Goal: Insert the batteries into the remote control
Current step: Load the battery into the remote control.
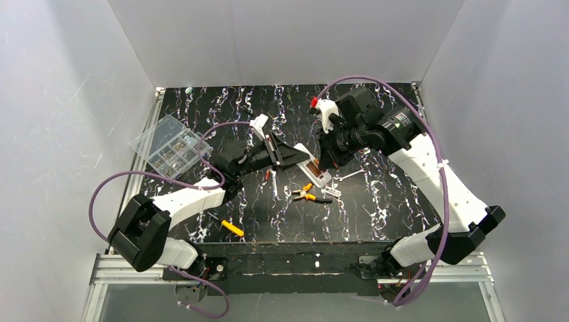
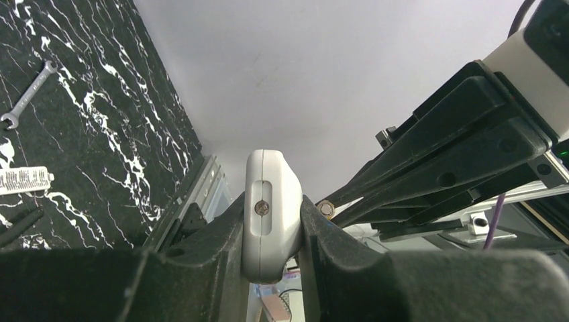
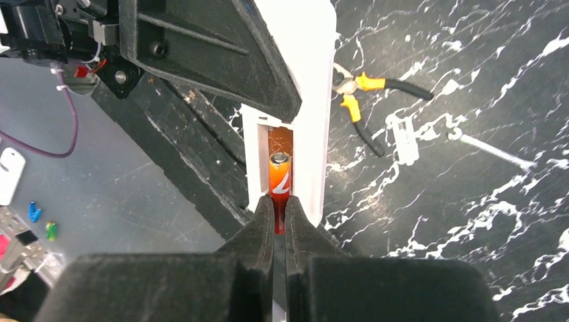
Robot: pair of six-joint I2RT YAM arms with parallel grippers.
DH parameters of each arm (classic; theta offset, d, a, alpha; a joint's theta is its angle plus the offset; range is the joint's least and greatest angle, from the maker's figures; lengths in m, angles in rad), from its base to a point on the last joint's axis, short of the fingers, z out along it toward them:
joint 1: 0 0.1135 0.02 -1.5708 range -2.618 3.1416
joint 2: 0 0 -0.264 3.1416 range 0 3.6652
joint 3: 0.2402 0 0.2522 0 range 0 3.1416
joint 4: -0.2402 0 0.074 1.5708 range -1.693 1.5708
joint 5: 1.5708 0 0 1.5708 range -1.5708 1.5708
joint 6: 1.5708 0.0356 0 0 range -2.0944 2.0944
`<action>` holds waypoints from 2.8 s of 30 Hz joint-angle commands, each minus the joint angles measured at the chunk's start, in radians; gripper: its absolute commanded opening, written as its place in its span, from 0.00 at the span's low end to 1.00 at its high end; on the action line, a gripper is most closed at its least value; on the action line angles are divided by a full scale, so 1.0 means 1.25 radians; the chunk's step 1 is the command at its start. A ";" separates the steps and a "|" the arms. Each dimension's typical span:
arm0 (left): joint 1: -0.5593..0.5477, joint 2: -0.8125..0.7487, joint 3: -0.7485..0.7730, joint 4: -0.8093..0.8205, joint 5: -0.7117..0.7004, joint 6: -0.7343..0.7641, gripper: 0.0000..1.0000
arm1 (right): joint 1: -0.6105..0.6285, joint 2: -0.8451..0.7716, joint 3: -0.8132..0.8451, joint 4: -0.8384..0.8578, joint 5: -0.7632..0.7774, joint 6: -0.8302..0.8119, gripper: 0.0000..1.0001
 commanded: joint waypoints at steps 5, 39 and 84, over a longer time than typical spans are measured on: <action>-0.029 0.012 0.007 0.082 0.031 0.046 0.00 | 0.008 0.010 0.008 -0.058 -0.001 0.087 0.01; -0.048 0.007 0.008 0.083 0.026 0.084 0.00 | 0.033 0.058 -0.053 -0.072 0.064 0.125 0.01; -0.066 0.026 0.026 0.083 0.039 0.065 0.00 | 0.037 0.057 -0.086 -0.009 0.050 0.076 0.34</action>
